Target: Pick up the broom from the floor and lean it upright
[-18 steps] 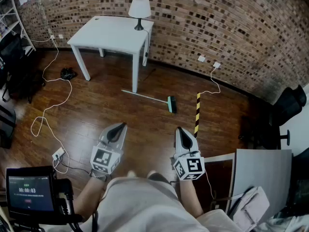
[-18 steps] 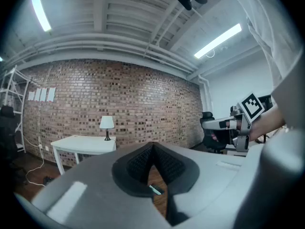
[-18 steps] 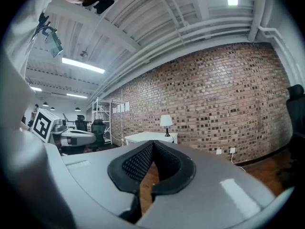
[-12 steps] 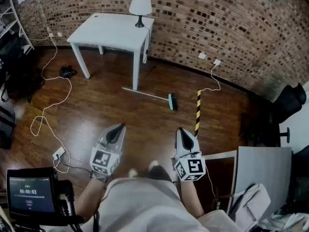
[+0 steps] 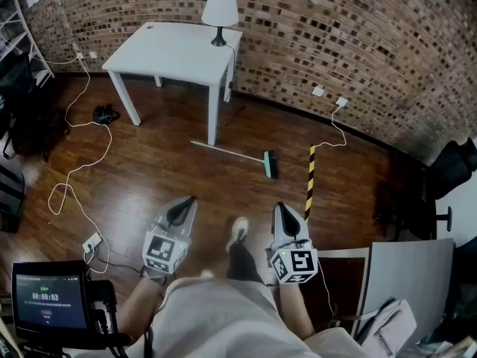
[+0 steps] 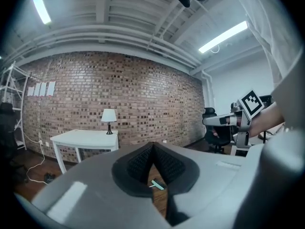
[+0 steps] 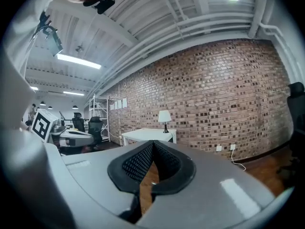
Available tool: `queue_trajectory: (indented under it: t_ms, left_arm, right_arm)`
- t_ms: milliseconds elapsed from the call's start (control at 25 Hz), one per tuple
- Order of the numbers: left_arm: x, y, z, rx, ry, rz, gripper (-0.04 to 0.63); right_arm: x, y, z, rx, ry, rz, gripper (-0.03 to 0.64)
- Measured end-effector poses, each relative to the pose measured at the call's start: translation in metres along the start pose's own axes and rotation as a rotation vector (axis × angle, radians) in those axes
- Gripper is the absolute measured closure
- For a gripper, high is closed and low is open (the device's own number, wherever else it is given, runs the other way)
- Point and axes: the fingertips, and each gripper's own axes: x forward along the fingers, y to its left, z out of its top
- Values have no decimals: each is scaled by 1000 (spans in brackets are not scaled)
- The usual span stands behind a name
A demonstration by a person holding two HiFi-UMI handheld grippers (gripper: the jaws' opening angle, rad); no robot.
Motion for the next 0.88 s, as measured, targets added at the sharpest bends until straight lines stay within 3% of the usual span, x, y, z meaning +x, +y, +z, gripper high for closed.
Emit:
queue_trajectory:
  t_ms: [600,880]
  left_arm:
    - [190,41,36,23,23,57,594]
    - [253,60,49,35,47,84,594]
  right_arm:
    - [163,-138,40,2,-23,71,604]
    - [218,-191,43,12,-11,81,604]
